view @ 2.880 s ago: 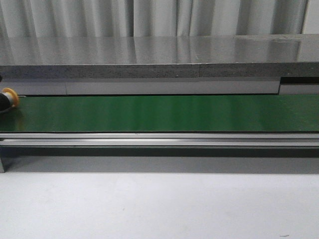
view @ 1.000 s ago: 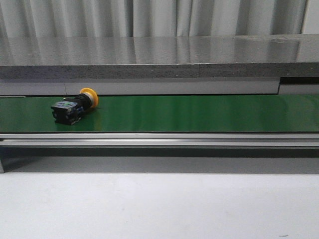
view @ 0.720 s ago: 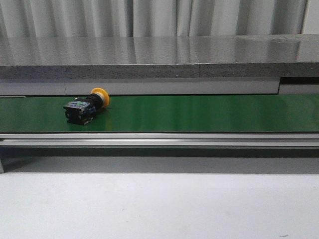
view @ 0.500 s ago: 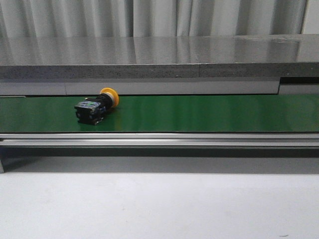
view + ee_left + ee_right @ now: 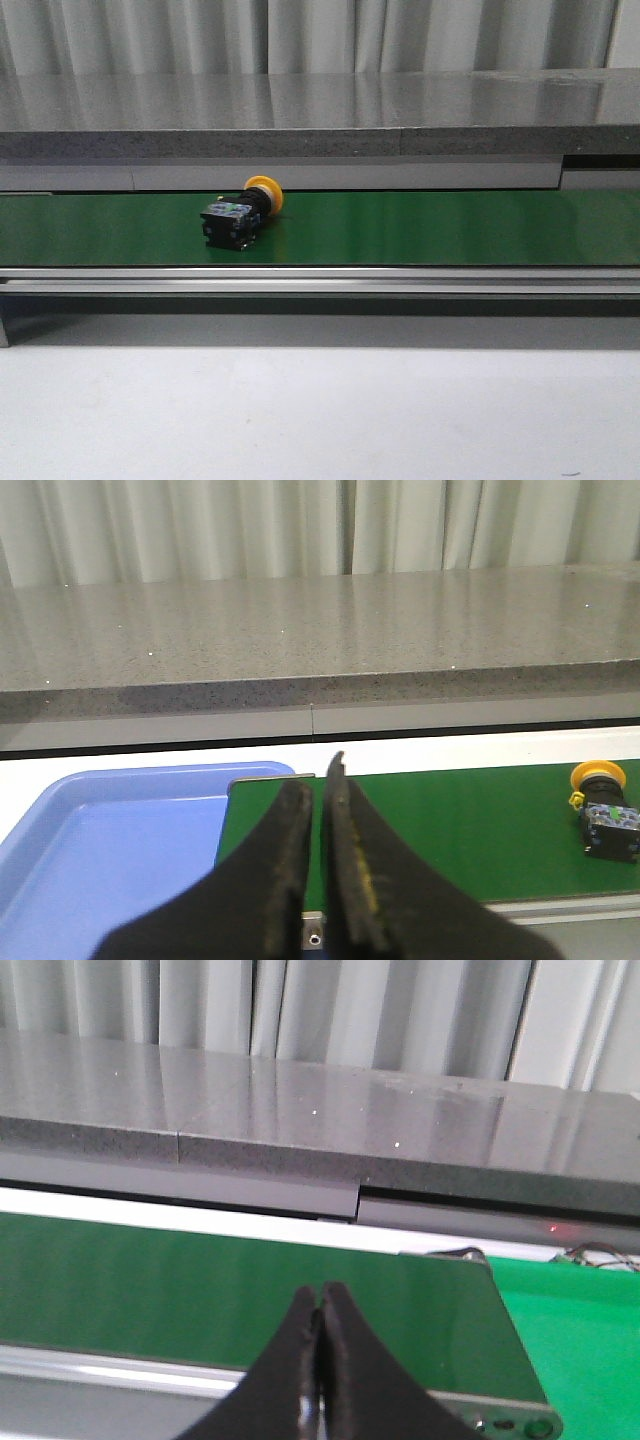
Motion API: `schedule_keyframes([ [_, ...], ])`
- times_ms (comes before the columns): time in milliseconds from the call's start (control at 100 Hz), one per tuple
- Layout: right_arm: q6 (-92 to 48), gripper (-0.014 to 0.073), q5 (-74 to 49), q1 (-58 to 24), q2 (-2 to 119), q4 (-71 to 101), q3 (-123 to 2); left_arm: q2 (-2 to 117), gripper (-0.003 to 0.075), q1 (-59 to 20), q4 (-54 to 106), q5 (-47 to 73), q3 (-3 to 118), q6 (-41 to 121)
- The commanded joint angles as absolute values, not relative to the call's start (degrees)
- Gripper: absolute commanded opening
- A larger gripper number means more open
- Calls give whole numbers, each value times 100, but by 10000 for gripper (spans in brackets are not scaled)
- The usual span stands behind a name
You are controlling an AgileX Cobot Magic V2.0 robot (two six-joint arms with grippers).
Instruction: Move button from left to right
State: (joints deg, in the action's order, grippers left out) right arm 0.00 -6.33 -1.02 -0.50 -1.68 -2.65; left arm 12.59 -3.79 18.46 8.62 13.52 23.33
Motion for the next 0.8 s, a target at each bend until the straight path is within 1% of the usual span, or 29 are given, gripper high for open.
schedule_keyframes([
  [0,0,-68,-549,-102,160,-216,-856,1305,5,-431,1903,385,1513,2338],
  [230,0,-68,-1653,-102,1415,-147,-2198,1305,5,-431,1903,385,1513,2338],
  [530,0,-68,-3404,-102,3764,251,-3959,1305,5,-431,1903,385,1513,2338],
  [630,0,-68,-3556,-102,4465,269,-4328,1305,5,-431,1903,385,1513,2338],
  [790,0,-68,-3535,-102,5183,269,-4623,1305,5,-431,1903,385,1513,2338],
])
